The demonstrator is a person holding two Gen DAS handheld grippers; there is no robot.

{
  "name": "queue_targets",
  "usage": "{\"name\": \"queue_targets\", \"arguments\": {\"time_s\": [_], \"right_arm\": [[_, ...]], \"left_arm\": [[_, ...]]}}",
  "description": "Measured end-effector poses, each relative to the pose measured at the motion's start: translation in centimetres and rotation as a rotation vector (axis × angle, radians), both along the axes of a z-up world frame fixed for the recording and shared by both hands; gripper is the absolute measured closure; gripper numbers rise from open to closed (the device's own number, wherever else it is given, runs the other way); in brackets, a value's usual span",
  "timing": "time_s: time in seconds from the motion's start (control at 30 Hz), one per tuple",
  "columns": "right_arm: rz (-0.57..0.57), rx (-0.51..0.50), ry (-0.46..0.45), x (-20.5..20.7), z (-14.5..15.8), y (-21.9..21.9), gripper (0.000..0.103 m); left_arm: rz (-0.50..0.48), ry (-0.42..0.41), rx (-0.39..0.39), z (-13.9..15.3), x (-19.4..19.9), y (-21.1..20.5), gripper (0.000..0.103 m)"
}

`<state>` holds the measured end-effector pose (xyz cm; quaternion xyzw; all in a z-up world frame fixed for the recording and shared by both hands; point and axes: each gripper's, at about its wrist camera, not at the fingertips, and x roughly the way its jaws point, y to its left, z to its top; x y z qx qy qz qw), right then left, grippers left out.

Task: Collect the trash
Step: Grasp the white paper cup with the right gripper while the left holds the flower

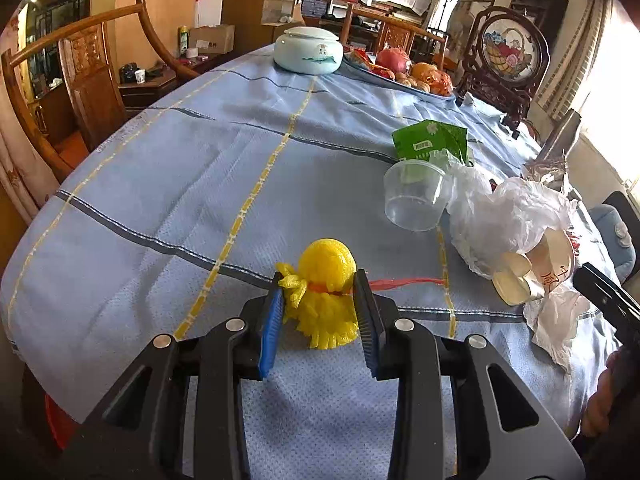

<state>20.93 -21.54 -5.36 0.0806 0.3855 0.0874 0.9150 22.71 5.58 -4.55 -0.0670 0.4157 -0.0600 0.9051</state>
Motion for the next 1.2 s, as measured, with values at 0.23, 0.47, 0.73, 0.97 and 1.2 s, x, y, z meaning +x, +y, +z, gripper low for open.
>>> {"name": "queue_targets", "arguments": {"time_s": [0.23,0.47,0.73,0.97,1.2], "right_arm": [[0.010,-0.030,0.025,1.7,-0.1,0.7,0.026],[0.093,-0.059,-0.055,0.5,0.6,2.3,0.091],[0.095,-0.011,-0.156,-1.3,1.9,1.4,0.097],[0.076,0.028,-0.255,-3.3,5.1,0.8,0.098],[0.065,0.032,-0.335,-5.5,8.0,0.0,0.098]], "left_arm": [[-0.004,-0.001,-0.012,-0.3,0.0,0.2,0.067],[0.002,0.005,-0.027,-0.5,-0.1,0.2,0.067],[0.013,-0.009,-0.059,0.6,-1.0,0.8,0.068],[0.028,-0.063,-0.056,2.6,-2.4,1.1,0.069],[0.041,-0.112,-0.052,4.3,-4.3,1.8,0.069]]}}
